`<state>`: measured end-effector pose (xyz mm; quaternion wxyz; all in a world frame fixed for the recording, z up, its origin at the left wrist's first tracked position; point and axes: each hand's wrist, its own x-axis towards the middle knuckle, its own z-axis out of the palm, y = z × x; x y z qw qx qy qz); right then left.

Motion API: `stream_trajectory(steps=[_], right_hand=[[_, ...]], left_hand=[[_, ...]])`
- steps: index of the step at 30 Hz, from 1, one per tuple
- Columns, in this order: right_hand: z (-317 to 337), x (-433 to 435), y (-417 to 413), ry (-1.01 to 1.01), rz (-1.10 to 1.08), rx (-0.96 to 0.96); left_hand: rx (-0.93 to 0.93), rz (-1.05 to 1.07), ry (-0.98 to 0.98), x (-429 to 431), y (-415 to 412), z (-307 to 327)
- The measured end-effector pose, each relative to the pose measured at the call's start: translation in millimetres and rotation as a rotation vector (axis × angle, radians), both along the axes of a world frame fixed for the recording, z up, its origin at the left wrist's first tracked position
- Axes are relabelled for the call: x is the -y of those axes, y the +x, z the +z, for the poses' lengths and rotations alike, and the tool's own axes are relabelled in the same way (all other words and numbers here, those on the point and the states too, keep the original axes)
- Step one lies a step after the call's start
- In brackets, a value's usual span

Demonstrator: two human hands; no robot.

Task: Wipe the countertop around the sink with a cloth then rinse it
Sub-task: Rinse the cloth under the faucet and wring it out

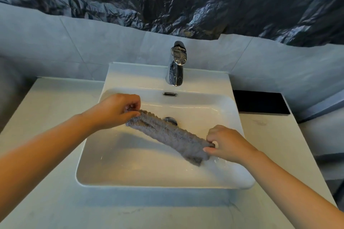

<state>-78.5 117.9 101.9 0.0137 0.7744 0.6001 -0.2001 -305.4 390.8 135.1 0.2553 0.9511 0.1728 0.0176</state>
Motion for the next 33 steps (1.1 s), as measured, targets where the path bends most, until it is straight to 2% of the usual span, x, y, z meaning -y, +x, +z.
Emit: stream_trajectory(steps=[3, 5, 6, 8, 9, 12, 13, 15, 17, 21, 24, 27, 29, 31, 33], right_hand=[[8.1, 2.7, -4.5, 0.067, -0.113, -0.021], [13.3, 2.7, -5.5, 0.182, -0.291, -0.174], [16.2, 1.1, -5.2, 0.225, -0.364, -0.255], [26.6, -5.2, -6.0, 0.226, -0.487, -0.402], [32.9, -8.7, -7.4, 0.211, -0.544, -0.484], [49.3, -16.8, -17.9, 0.171, -0.725, -0.793], [51.4, -19.3, -21.8, 0.176, -0.768, -0.881], [51.0, -24.8, -29.8, 0.205, -0.793, -0.961], [49.5, -31.5, -39.3, 0.232, -0.791, -0.961], [54.4, -41.8, -53.3, 0.285, -0.772, -0.989], [58.4, -49.4, -61.0, 0.263, -0.693, -0.979], [62.0, -55.8, -60.2, 0.247, -0.683, -1.111], [64.7, -57.9, -57.7, 0.236, -0.643, -1.152], [66.2, -57.6, -55.0, 0.248, -0.615, -1.169], [67.7, -54.6, -51.6, 0.285, -0.615, -1.165]], left_hand=[[0.071, -0.028, 0.148, -1.5, -6.4, 7.8], [0.101, 0.016, 0.180, -3.4, -8.2, 10.5], [0.102, 0.077, 0.134, -2.5, -7.9, 9.9], [0.068, 0.253, -0.051, 4.1, -3.2, 5.8], [0.043, 0.341, -0.204, 9.7, 0.3, 3.3], [0.042, 0.555, -0.858, 38.5, 11.0, 4.0], [0.047, 0.590, -1.002, 47.2, 13.0, 4.7], [0.028, 0.596, -1.190, 61.6, 16.0, 6.5], [0.021, 0.567, -1.307, 71.5, 17.7, 7.6], [0.074, 0.539, -1.256, 82.8, 21.7, 5.7], [0.105, 0.406, -1.181, 87.8, 21.9, 3.1], [0.111, 0.287, -0.881, 85.6, 19.0, -0.5], [0.154, 0.292, -0.731, 83.6, 19.6, -3.4], [0.188, 0.312, -0.694, 80.8, 22.2, -4.4], [0.180, 0.318, -0.751, 77.6, 23.5, -2.6]])
